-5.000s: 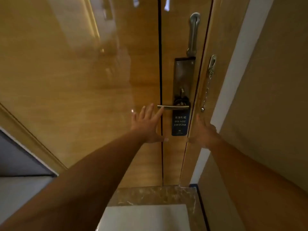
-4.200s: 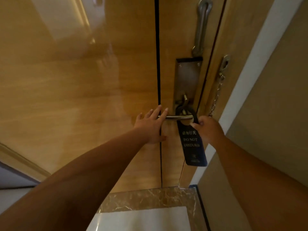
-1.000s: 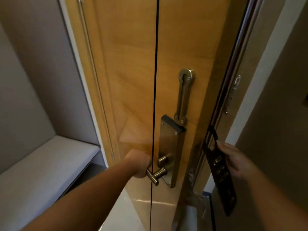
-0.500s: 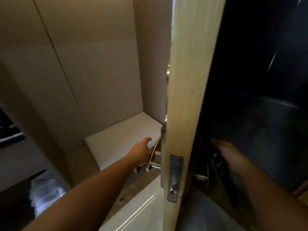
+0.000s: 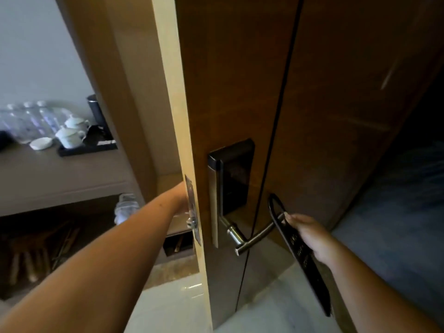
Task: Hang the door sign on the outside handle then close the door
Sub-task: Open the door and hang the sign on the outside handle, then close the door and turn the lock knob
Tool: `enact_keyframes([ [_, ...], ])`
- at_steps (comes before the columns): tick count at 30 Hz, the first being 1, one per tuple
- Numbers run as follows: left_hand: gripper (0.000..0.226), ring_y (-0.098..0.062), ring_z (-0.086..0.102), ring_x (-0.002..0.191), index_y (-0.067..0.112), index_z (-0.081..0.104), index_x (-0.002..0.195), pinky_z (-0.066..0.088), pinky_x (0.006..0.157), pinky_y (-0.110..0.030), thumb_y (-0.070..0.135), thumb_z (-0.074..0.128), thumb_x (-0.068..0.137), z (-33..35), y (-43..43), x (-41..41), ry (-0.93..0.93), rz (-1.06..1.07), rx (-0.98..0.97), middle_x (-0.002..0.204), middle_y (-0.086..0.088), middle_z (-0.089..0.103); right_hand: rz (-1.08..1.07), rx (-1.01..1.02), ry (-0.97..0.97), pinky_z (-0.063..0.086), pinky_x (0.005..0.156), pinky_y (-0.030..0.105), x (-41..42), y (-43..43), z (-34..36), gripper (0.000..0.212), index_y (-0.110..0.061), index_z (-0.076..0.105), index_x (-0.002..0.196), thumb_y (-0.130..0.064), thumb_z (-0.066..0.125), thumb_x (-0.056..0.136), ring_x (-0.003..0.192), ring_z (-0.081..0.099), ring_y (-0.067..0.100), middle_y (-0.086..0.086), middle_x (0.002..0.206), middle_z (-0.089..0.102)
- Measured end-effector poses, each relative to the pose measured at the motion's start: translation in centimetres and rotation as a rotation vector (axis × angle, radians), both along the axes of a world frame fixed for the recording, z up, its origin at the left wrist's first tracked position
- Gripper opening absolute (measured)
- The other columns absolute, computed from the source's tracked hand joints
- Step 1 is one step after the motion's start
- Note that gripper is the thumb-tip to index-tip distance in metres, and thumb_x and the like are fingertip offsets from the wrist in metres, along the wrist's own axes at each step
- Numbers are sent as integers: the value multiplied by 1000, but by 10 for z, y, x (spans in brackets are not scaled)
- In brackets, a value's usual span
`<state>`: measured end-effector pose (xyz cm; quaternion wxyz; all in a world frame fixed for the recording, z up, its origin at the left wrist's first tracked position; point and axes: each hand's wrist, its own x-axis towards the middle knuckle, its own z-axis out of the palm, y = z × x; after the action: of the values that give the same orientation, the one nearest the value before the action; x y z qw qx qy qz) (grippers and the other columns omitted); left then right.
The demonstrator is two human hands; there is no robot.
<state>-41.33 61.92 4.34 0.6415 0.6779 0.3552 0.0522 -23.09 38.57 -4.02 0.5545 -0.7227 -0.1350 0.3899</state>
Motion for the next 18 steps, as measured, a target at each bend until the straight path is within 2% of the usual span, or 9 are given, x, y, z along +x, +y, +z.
enact_keyframes([
  [3, 19, -34, 60, 82, -5, 59, 93, 50, 80, -48, 10, 47, 94, 2, 12, -4, -33, 122, -3, 86, -20, 59, 153, 34, 95, 44, 60, 33, -10, 14, -12, 21, -17, 69, 70, -33, 63, 82, 58, 65, 18, 3, 61, 67],
  [4, 21, -34, 61, 82, -3, 60, 91, 51, 81, -48, 13, 47, 94, 0, 18, -5, -32, 191, -28, 86, -19, 61, 218, 24, 129, 44, 62, 34, -15, 19, -16, 19, -17, 69, 72, -35, 66, 78, 63, 65, 20, 3, 64, 67],
  [6, 27, -28, 62, 74, 4, 61, 76, 52, 73, -42, 15, 44, 94, -4, 30, -10, -48, 314, -97, 78, -14, 62, 302, -3, 190, 48, 56, 31, -28, 30, -23, 17, -15, 69, 73, -31, 70, 72, 61, 63, 18, 2, 64, 67],
  [8, 30, -28, 62, 76, 7, 61, 72, 52, 75, -42, 17, 42, 94, -7, 38, -15, -64, 352, -153, 74, -12, 63, 340, 13, 223, 50, 45, 23, -48, 46, -28, 15, -12, 69, 72, -26, 72, 67, 52, 62, 13, 1, 59, 67],
  [12, 25, -27, 66, 80, 10, 66, 83, 55, 73, -40, 26, 48, 90, -13, 42, -25, -58, 245, -197, 76, -11, 69, 293, 77, -5, 49, 53, 19, -88, 71, -43, 14, -16, 72, 69, -28, 76, 70, 57, 65, 11, -2, 60, 71],
  [15, 17, -29, 62, 88, 14, 64, 86, 51, 84, -45, 27, 54, 84, -15, 43, -29, -53, 92, -174, 85, -10, 65, 237, 78, -45, 47, 47, 16, -94, 70, -46, 14, -15, 71, 74, -27, 77, 70, 55, 65, 9, -1, 63, 73],
  [18, 16, -31, 60, 95, 20, 63, 90, 50, 84, -44, 32, 59, 80, -17, 45, -31, -5, -32, -120, 96, -11, 62, 206, 16, -70, 45, 43, 15, -74, 55, -41, 10, -16, 71, 80, -19, 76, 72, 52, 63, 8, -1, 68, 74],
])
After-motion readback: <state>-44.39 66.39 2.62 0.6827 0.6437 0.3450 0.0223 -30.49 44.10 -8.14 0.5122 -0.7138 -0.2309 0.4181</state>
